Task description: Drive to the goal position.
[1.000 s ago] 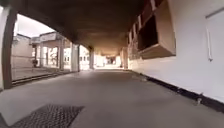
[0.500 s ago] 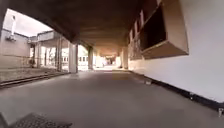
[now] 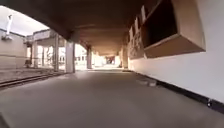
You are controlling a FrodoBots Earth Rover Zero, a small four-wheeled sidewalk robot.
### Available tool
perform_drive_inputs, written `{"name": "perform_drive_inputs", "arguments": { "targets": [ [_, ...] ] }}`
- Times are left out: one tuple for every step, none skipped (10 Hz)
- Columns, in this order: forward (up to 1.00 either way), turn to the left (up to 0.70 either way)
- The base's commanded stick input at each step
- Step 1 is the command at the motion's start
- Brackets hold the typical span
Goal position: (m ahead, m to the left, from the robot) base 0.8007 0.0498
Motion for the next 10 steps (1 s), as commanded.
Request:
{"name": "perform_drive_inputs", "arguments": {
  "targets": [
    [0.85, 0.00],
    [0.85, 0.00],
    [0.85, 0.00],
    [0.85, 0.00],
    [0.85, 0.00],
    [0.85, 0.00],
    [0.85, 0.00],
    [0.85, 0.03],
    [0.85, 0.14],
    [0.85, 0.22]
  ]
}}
